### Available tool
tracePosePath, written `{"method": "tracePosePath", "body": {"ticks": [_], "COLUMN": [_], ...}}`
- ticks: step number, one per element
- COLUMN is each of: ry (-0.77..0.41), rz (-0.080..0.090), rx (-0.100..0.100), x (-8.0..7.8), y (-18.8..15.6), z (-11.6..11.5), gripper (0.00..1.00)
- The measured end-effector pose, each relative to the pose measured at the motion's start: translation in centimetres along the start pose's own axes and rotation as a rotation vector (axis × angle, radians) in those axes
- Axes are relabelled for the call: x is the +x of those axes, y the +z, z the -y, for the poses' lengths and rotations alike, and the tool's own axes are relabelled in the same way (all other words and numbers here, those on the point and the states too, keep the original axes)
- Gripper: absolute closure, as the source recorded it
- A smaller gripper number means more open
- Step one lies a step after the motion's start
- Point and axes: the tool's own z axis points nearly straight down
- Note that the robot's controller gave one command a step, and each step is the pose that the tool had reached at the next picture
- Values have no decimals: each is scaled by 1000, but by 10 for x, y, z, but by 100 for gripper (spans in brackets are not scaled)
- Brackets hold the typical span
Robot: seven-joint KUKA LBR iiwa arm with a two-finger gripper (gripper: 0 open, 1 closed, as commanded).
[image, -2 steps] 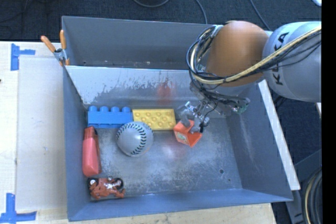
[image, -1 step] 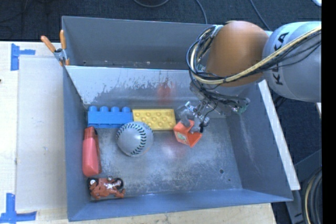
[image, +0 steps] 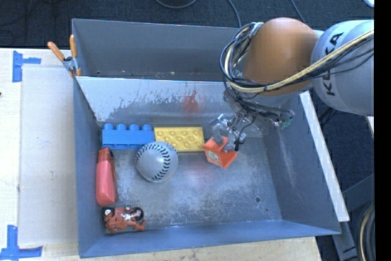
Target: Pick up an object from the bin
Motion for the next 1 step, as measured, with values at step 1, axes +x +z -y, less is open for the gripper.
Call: {"method": "tracePosePath", "body": {"ticks": [1], "ry": [24], "rz": [0], "rx": [0], "x": [0], "y": [-35], "z": [-3], "gripper": [100]}}
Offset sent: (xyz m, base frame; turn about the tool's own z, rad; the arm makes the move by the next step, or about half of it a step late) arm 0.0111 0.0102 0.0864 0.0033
